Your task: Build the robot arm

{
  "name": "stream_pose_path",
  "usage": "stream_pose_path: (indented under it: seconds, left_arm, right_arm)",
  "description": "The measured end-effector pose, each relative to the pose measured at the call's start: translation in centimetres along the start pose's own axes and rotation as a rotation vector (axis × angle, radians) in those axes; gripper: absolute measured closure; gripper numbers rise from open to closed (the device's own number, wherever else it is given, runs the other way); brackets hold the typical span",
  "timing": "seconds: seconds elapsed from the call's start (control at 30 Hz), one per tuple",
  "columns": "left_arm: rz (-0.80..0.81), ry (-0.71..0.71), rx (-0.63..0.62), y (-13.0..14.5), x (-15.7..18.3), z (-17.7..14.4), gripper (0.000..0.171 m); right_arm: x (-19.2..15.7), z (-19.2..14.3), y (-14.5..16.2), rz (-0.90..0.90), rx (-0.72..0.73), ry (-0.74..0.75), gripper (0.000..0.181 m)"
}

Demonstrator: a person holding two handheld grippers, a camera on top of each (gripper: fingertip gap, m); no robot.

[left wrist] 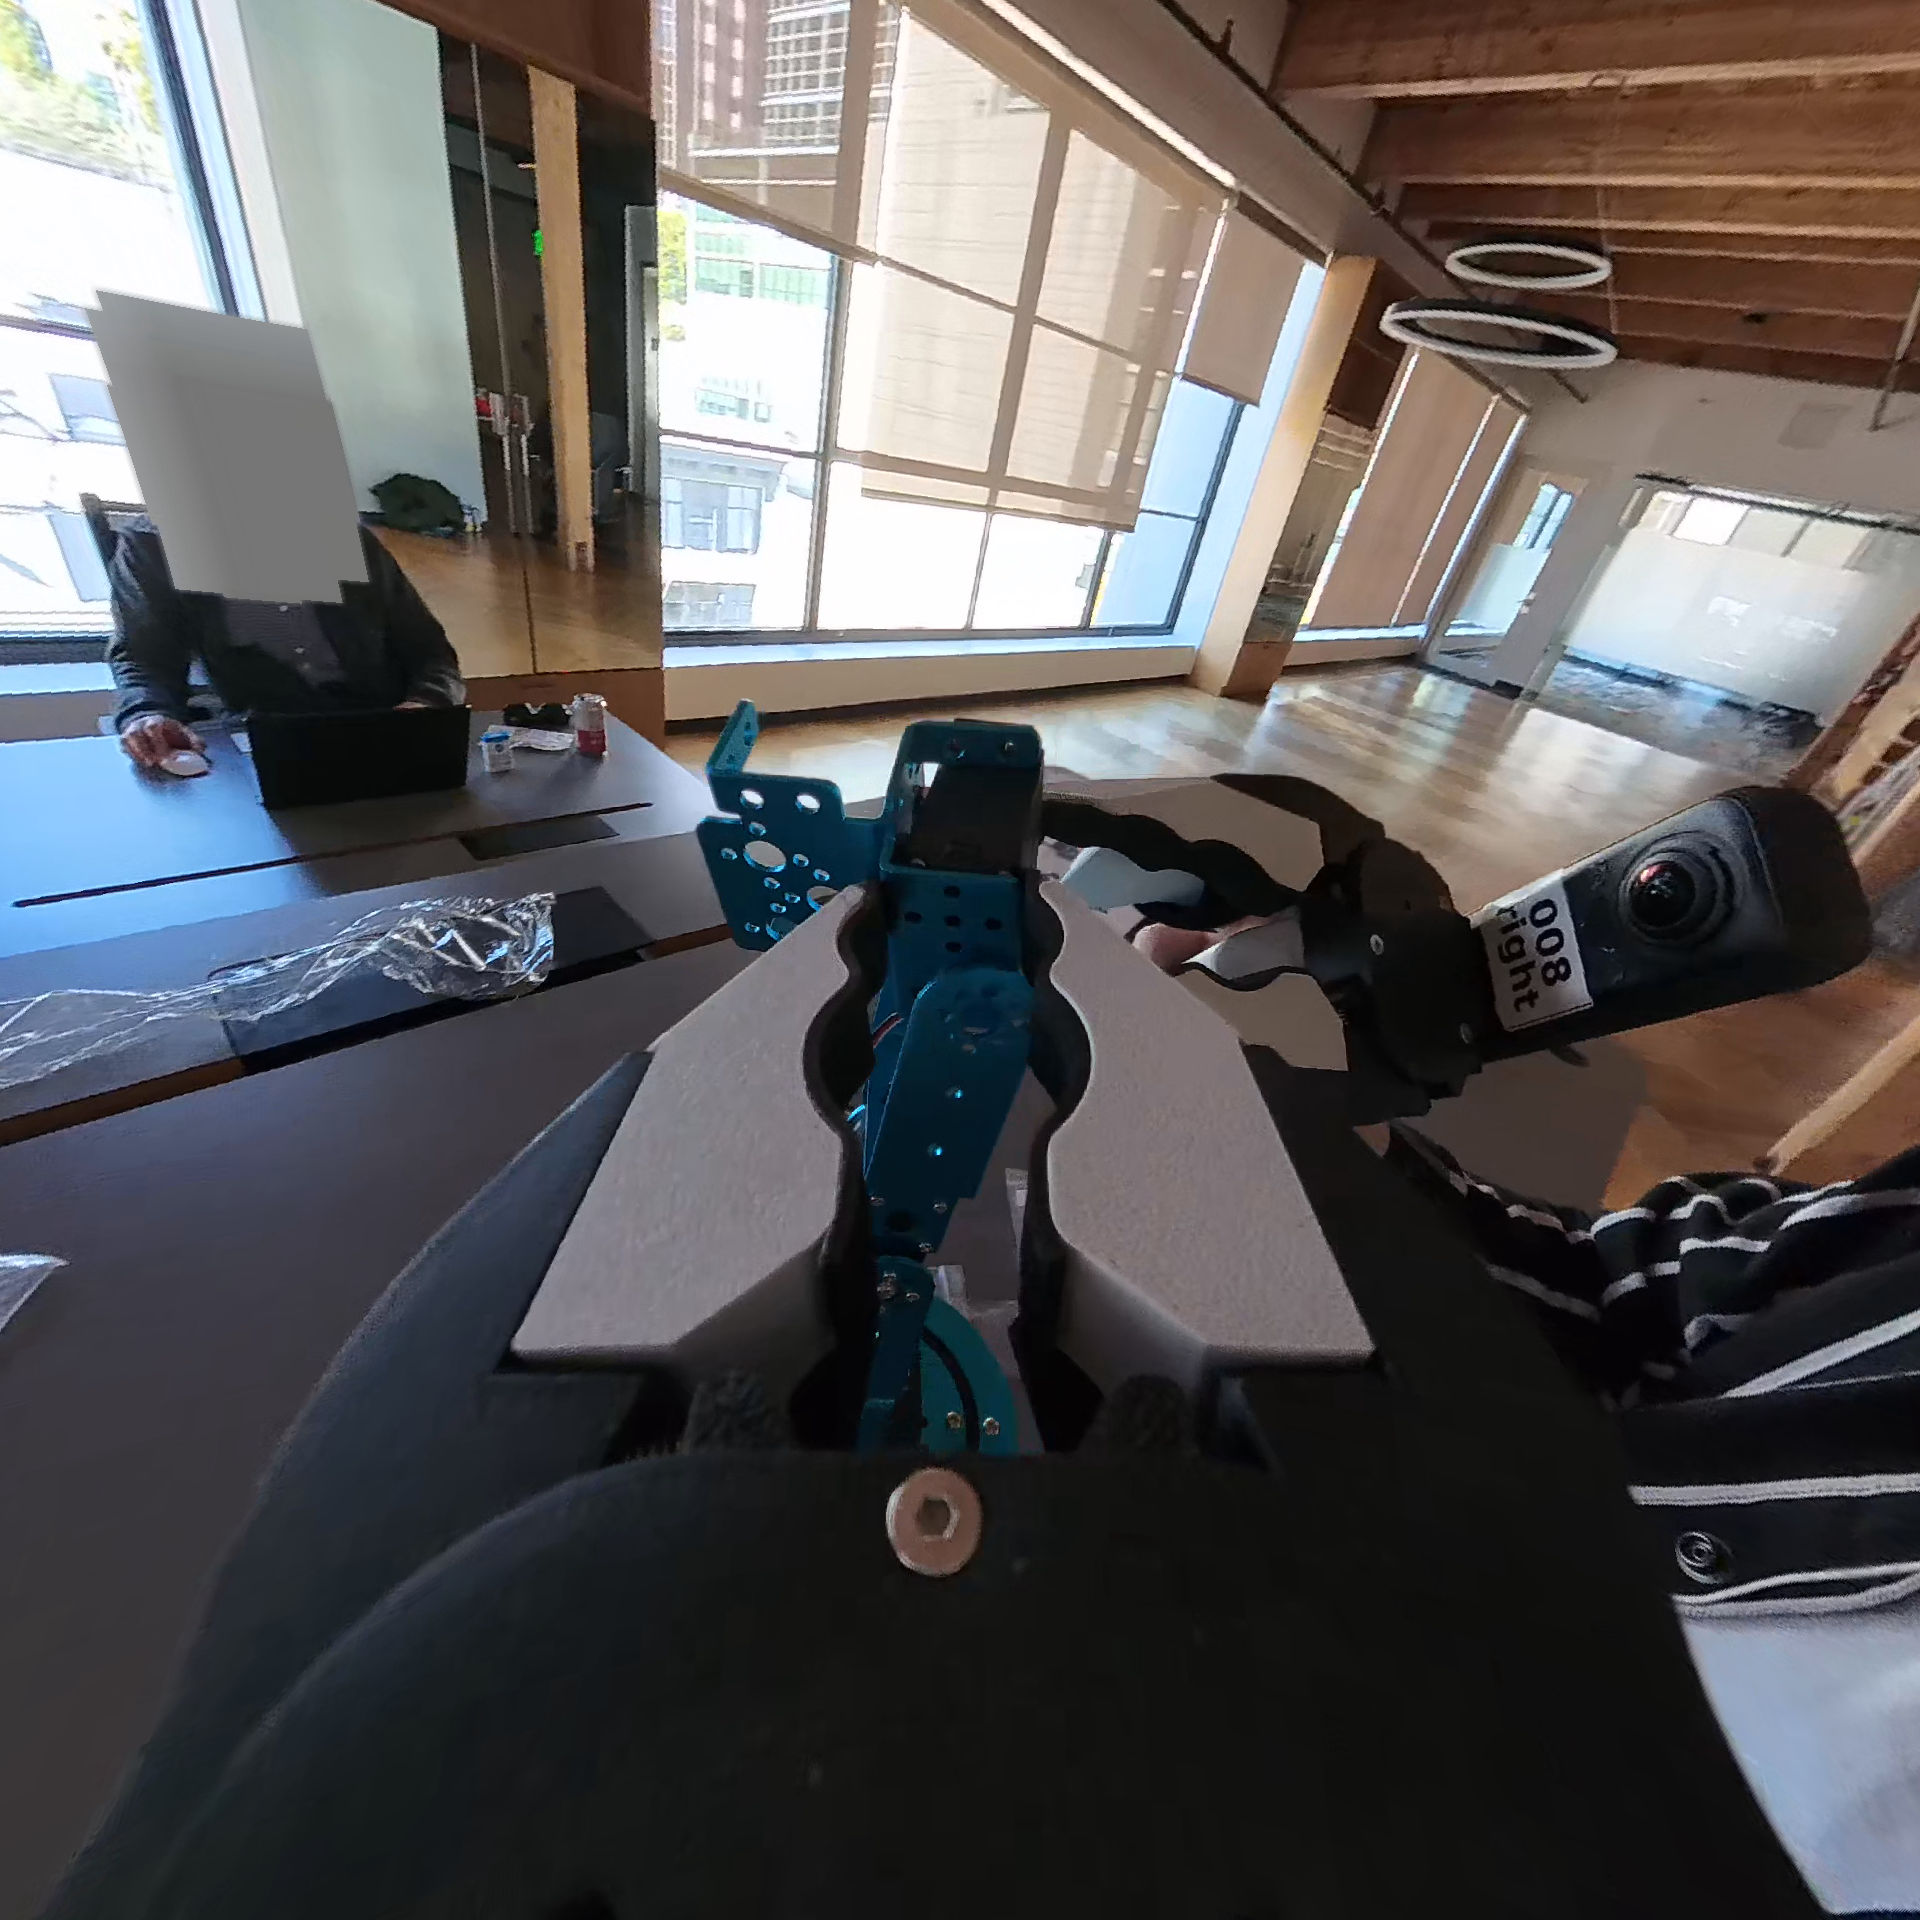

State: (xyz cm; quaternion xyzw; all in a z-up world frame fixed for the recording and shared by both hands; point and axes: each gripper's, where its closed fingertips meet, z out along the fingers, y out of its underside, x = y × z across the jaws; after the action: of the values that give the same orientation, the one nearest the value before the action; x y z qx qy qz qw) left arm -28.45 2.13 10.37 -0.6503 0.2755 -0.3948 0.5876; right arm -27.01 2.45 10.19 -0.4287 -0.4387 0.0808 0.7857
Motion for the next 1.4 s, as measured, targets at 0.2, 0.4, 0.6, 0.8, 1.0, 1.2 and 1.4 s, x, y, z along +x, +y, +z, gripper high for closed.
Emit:
stream_pose_path:
  seconds: [0.2, 0.4, 0.6, 0.8, 1.0, 1.2, 1.4]
  left_arm:
    - [0.024, -0.054, -0.043, -0.1, 0.2, 0.0, 0.147]
    - [0.031, -0.074, -0.041, -0.1, 0.5, -0.2, 0.148]
    - [0.043, -0.1, -0.032, -0.3, 0.6, 0.0, 0.148]
    - [0.127, -0.141, -0.038, -0.7, 1.0, -0.1, 0.148]
    - [0.111, -0.14, -0.055, -0.8, 0.9, -0.2, 0.148]
    - [0.139, -0.15, -0.093, -1.0, 0.9, -0.1, 0.148]
    - [0.157, -0.157, -0.124, -1.1, 1.0, 0.0, 0.148]
  right_arm:
    - [0.1, -0.1, 0.0, 0.007, -0.015, -0.021, 0.148]
    - [0.0, -0.2, -0.3, -0.001, -0.013, -0.023, 0.148]
    - [0.1, -0.1, -0.2, -0.001, -0.015, -0.02, 0.148]
    - [0.3, -0.2, -0.7, 0.047, 0.012, -0.022, 0.148]
    - [0.0, -0.1, -0.7, 0.089, 0.02, -0.043, 0.144]
    - [0.1, -0.1, -0.7, 0.14, 0.044, -0.068, 0.144]
    - [0.3, -0.1, -0.5, 0.129, 0.04, -0.059, 0.149]
